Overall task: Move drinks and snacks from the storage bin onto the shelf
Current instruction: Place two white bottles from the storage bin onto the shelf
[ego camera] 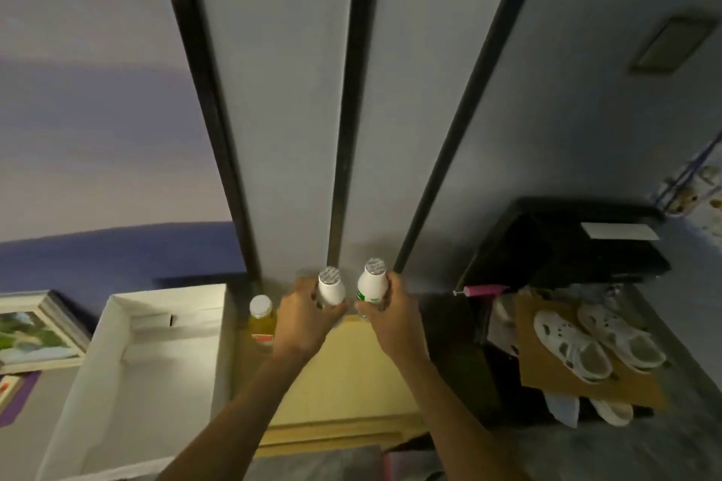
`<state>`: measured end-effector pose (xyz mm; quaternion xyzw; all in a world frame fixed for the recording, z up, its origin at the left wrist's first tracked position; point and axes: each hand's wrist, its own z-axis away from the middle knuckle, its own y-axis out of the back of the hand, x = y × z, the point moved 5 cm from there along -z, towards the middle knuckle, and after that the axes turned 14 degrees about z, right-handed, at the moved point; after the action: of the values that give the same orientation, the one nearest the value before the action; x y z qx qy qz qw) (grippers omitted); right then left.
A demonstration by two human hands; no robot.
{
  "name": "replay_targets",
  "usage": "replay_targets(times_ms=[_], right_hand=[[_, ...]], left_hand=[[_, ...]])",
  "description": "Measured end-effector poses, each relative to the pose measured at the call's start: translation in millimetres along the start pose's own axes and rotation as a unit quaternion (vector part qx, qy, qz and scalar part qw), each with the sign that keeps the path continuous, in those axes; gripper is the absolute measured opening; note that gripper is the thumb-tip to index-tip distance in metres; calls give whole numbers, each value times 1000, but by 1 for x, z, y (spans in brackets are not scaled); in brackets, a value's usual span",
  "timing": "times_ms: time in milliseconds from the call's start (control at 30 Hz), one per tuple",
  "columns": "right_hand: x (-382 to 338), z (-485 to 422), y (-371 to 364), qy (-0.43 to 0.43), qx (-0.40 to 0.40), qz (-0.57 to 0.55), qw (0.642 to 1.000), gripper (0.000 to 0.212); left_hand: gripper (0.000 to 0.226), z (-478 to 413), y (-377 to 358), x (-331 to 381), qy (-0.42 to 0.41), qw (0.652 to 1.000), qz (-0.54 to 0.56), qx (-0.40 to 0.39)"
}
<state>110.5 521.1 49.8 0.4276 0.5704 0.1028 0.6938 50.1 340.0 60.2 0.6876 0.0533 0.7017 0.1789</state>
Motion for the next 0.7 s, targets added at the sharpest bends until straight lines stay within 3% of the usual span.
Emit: replay_targets(times_ms=[333, 700], right_hand=[[142, -33, -133, -4, -35, -12, 999, 65], [172, -28, -159, 11, -24, -19, 999, 65]], left_hand=[[35, -31, -90, -146, 22, 998, 3, 55], [59, -22, -114, -196, 46, 998, -2, 45]])
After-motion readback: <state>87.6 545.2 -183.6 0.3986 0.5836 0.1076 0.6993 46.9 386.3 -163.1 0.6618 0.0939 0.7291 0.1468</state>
